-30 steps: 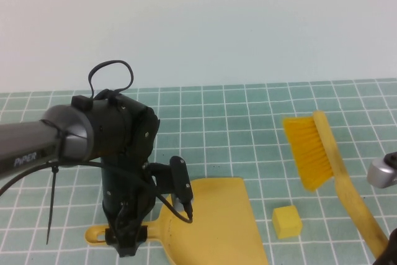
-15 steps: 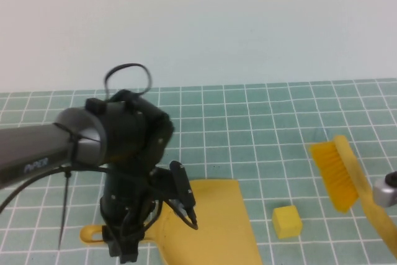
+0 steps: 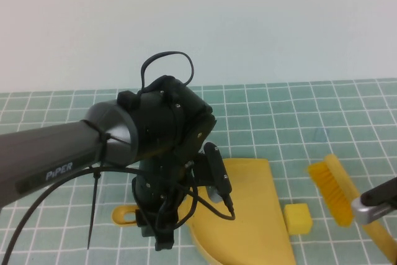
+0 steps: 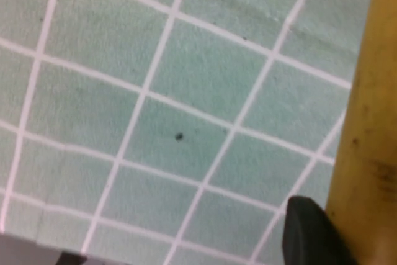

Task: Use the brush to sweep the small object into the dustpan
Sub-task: Sweep the small ball

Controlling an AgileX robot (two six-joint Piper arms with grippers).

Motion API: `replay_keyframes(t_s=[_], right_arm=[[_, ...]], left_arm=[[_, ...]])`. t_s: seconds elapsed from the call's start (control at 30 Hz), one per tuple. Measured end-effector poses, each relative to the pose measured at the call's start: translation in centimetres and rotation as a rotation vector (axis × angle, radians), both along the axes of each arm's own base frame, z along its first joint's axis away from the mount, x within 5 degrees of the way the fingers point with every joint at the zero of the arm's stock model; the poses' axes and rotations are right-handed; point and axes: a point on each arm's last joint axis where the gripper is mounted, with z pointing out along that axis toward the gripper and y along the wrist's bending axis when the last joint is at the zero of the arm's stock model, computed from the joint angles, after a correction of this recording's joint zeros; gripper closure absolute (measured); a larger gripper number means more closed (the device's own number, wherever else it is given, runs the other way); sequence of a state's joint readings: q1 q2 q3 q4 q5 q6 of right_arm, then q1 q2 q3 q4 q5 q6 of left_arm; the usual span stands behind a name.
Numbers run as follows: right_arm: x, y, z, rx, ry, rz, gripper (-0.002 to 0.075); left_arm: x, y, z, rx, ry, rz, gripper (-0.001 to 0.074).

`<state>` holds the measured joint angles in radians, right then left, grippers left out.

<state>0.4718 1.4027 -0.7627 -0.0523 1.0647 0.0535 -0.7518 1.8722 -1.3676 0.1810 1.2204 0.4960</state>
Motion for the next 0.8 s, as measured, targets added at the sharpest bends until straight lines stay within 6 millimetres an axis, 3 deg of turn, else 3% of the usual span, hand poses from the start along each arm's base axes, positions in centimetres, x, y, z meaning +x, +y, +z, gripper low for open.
replay_keyframes(t_s=[0.4,0.8], right_arm=[[0.1,0.9,-4.5,0.042,0.074,-0.035,0.0554],[-1.5,6.2,-3.7,0.558,0.184,0.044,0.0554]], left_arm=[[-0.6,0.6,-1.2,0.031,0.053,-0.038,0.0521],[-0.8,0.7,-1.3,0.036,0.071,-0.031,0.0522]])
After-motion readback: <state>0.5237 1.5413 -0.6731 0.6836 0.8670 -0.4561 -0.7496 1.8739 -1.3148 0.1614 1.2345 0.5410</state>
